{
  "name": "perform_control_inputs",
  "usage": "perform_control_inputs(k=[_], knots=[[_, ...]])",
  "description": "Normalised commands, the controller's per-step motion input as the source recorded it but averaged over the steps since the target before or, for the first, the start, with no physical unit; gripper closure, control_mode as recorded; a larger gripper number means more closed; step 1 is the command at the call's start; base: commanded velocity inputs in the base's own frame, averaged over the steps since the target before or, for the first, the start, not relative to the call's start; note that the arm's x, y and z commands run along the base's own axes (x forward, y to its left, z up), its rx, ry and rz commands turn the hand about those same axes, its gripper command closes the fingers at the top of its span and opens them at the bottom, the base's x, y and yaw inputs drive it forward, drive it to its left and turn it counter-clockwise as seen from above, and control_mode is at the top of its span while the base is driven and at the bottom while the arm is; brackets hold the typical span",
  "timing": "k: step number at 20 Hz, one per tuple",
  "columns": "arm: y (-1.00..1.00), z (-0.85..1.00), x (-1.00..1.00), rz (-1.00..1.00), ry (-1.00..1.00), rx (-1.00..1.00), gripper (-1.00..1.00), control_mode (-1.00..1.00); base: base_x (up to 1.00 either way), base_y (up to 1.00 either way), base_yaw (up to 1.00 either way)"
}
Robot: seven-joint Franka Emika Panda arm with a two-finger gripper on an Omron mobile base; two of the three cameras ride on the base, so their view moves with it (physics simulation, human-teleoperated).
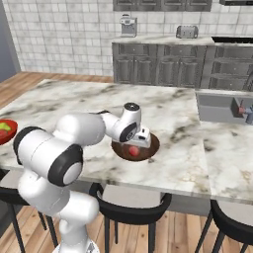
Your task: Take the fruits from the plate on the dining counter and place two fruits in each bowl.
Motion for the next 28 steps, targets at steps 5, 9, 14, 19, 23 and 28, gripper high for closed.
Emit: perform_control_inputs(k=[5,9,14,19,23,28], knots=[[0.21,0.79,-0.31,0.12,0.0,0.0,-1.0,-1.0,0.0,0.0,0.0],[0.46,0.66,-0.22,0.14,0.0,0.0,-1.0,-1.0,0.0,0.0,0.0],[0.6,0.49,-0.05,0.17,0.0,0.0,-1.0,-1.0,0.0,0.0,0.0],[0.71,0.32,0.0,0.26,0.0,0.0,-1.0,-1.0,0.0,0.0,0.0],[0.66,0.32,0.0,0.28,0.01,0.0,-1.0,-1.0,0.0,0.0,0.0],[0.73,0.03,0.0,0.27,0.0,-0.02,-1.0,-1.0,0.0,0.0,0.0]])
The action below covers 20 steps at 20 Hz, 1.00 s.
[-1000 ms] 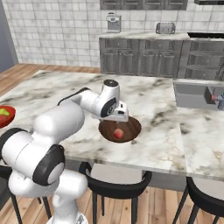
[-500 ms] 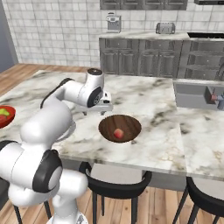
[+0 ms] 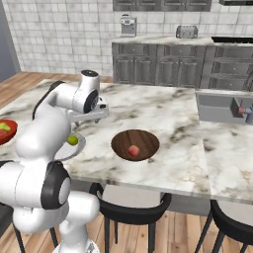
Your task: Take the fruits from the plate on the dining counter and place two fruits in each bowl.
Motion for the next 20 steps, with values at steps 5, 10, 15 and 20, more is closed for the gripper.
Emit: perform_control_inputs(k=[5,10,15,20], knots=[[0.69,-0.05,0.0,0.27,-0.01,-0.06,-1.0,-1.0,0.0,0.0,0.0],[0.67,-0.11,0.03,0.25,-0.02,-0.07,-1.0,-1.0,0.0,0.0,0.0],[0.61,-0.12,0.11,0.22,0.0,-0.07,-1.0,-1.0,0.0,0.0,0.0],[0.32,-0.18,0.21,0.18,0.0,-0.05,-1.0,-1.0,0.0,0.0,0.0]])
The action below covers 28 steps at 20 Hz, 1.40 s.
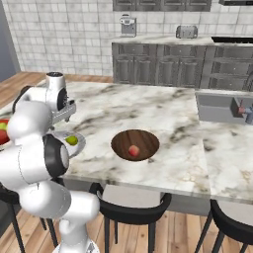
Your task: Take the fruits from the plate on the dining counter and place two fruits in each bowl.
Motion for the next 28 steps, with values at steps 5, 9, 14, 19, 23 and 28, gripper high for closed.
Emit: perform_control_inputs(k=[5,9,14,19,23,28], knots=[[-0.01,-0.38,0.24,0.07,0.0,-0.01,-1.0,-1.0,0.0,0.0,0.0],[0.0,-0.54,0.29,0.0,0.0,-0.02,-1.0,-1.0,0.0,0.0,0.0],[0.02,-0.43,0.38,0.0,0.0,-0.03,-1.0,-1.0,0.0,0.0,0.0],[0.01,-0.36,0.24,0.0,0.0,-0.01,-1.0,-1.0,0.0,0.0,0.0],[0.05,-0.42,0.16,0.0,0.0,-0.02,-1.0,-1.0,0.0,0.0,0.0],[0.13,-0.27,0.09,0.0,0.0,-0.02,-1.0,-1.0,0.0,0.0,0.0]])
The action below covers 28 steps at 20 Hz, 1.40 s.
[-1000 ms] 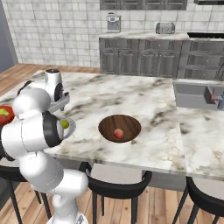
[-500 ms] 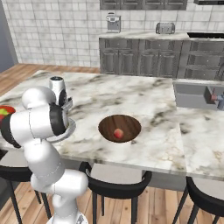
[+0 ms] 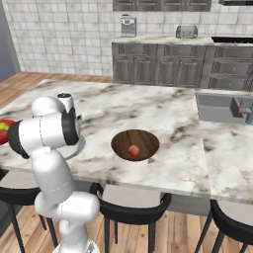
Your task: Take the fruits from the plate on the dining counter and place two fruits in each bowl.
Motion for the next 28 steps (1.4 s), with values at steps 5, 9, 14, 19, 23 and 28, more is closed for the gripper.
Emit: perform_control_inputs(k=[5,9,14,19,23,28], knots=[[0.13,-0.1,0.17,0.0,0.0,-0.01,-1.0,-1.0,0.0,0.0,0.0],[0.0,-0.1,0.17,0.0,0.0,0.0,-1.0,-1.0,0.0,0.0,0.0],[0.0,-0.23,0.18,0.0,0.0,0.0,-1.0,-1.0,0.0,0.0,0.0],[0.0,-0.21,0.04,0.0,0.0,0.0,-1.0,-1.0,0.0,0.0,0.0],[0.0,-0.16,0.06,0.0,0.0,0.0,-1.0,-1.0,0.0,0.0,0.0],[0.0,-0.18,0.03,0.0,0.0,0.0,1.0,-1.0,0.0,0.0,0.0]])
